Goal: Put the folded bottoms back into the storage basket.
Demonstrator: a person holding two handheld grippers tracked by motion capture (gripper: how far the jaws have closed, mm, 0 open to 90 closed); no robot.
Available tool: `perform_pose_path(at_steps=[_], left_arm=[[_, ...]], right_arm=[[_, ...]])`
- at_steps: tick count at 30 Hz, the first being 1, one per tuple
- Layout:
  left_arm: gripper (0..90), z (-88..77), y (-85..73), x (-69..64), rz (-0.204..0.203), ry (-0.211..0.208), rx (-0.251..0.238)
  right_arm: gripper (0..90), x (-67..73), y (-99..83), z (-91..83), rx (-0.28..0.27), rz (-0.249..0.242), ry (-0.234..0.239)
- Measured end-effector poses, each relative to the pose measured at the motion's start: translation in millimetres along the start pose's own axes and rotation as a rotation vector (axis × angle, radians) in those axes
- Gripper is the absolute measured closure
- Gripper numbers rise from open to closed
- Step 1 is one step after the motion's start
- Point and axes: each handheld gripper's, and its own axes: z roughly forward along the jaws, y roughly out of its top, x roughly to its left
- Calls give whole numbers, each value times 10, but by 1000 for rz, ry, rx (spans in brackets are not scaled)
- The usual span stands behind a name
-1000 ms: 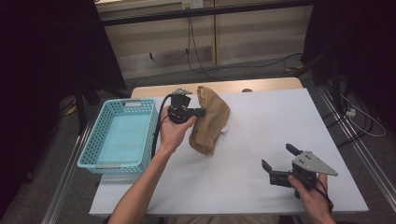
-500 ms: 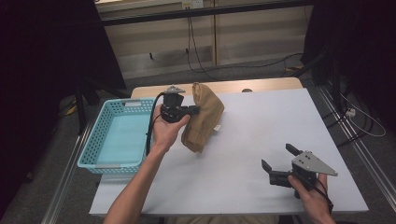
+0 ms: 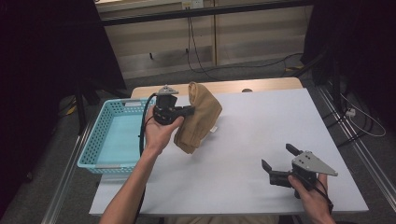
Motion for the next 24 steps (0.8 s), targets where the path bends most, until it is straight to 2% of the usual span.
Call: perform_pose_path(at_steps=[11,15,24], left_arm=[[863,-123,62,-31,18,-19,-10],[863,-181,77,-30,8,-13,-25],[863,-344,97,5,17,-5,-37]], right_arm=[[7,-1,-4,-2,1,1,2],[7,-1,-4,0,1,1,3],[7,7,-4,1,2,-2,4]])
